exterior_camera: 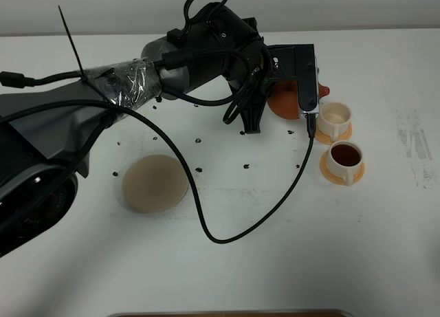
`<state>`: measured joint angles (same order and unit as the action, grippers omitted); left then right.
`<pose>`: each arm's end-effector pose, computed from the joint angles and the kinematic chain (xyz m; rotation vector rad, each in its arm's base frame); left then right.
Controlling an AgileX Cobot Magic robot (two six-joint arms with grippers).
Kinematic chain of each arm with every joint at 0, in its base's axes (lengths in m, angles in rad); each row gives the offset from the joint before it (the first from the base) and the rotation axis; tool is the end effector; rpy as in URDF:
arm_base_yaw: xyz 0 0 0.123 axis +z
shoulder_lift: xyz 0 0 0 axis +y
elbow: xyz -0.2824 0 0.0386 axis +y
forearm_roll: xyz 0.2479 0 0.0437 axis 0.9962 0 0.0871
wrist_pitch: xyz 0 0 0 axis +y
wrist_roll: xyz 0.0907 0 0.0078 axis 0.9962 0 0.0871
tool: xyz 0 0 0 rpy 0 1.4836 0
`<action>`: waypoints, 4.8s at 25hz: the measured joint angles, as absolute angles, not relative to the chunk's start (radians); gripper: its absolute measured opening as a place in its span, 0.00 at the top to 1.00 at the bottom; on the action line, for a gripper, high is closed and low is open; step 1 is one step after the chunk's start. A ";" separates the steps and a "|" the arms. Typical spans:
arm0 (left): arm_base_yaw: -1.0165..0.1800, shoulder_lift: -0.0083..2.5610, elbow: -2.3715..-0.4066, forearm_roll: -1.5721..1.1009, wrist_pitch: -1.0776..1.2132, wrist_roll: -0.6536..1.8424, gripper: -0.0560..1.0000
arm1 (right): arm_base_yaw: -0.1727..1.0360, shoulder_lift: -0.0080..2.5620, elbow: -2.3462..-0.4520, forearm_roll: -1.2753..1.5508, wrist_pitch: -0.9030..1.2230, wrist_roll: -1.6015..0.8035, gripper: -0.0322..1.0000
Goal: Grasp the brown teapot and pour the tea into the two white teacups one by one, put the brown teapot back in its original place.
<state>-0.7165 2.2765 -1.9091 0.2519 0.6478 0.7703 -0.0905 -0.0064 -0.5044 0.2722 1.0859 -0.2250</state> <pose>0.3970 -0.3276 0.1934 1.8205 1.7028 0.2957 -0.0071 0.0224 0.2788 -0.1548 2.0249 0.1281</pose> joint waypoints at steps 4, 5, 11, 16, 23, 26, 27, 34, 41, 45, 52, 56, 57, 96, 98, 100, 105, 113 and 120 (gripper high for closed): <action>-0.717 2.288 -1.910 0.299 0.613 0.772 0.83 | -0.091 -0.006 -0.504 0.272 1.086 -0.225 0.75; -0.717 2.294 -1.910 0.308 0.595 0.772 0.83 | -0.091 -0.006 -0.504 0.272 1.086 -0.225 0.75; -0.717 2.322 -1.910 0.327 0.563 0.773 0.83 | -0.091 -0.006 -0.504 0.272 1.086 -0.225 0.75; -0.717 2.326 -1.910 0.347 0.533 0.773 0.83 | -0.091 -0.006 -0.504 0.272 1.086 -0.225 0.75; -0.731 2.326 -1.911 0.383 0.506 0.773 0.83 | -0.091 -0.006 -0.504 0.272 1.086 -0.225 0.75; -0.740 2.326 -1.911 0.392 0.496 0.773 0.83 | -0.091 -0.006 -0.504 0.272 1.086 -0.225 0.75; -0.741 2.326 -1.911 0.395 0.494 0.773 0.83 | -0.091 -0.006 -0.504 0.272 1.086 -0.225 0.75; -0.744 2.327 -1.943 0.398 0.527 0.733 0.83 | -0.091 -0.006 -0.504 0.272 1.086 -0.225 0.75; -0.744 2.342 -1.949 0.421 0.565 0.729 0.83 | -0.091 -0.006 -0.504 0.272 1.086 -0.225 0.75; -0.746 2.355 -1.950 0.436 0.565 0.729 0.83 | -0.091 -0.006 -0.504 0.272 1.086 -0.225 0.75; -0.757 2.359 -1.950 0.522 0.566 0.686 0.83 | -0.091 -0.006 -0.504 0.272 1.086 -0.225 0.75; -0.768 2.359 -1.950 0.574 0.566 0.675 0.83 | -0.091 -0.006 -0.504 0.272 1.086 -0.225 0.75; -0.772 2.359 -1.950 0.586 0.566 0.674 0.83 | -0.091 -0.006 -0.504 0.272 1.086 -0.225 0.75; -0.827 2.380 -1.950 0.885 0.560 0.673 0.83 | -0.091 -0.006 -0.504 0.272 1.086 -0.225 0.75; -0.827 2.380 -1.950 0.885 0.559 0.673 0.83 | -0.091 -0.006 -0.504 0.272 1.086 -0.225 0.75; -0.827 2.381 -1.950 0.892 0.555 0.673 0.83 | -0.091 -0.006 -0.504 0.272 1.086 -0.225 0.75; -0.830 2.399 -1.950 0.911 0.552 0.673 0.83 | -0.091 -0.006 -0.504 0.272 1.086 -0.225 0.75; -0.836 2.400 -1.950 0.926 0.530 0.673 0.83 | -0.091 -0.006 -0.504 0.272 1.086 -0.225 0.75; -0.842 2.400 -1.950 0.963 0.531 0.673 0.83 | -0.091 -0.006 -0.504 0.272 1.086 -0.225 0.75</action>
<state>-0.8421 2.3997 -1.9495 0.9632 0.5309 0.6731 -0.0905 -0.0064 -0.5044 0.2722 1.0859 -0.2250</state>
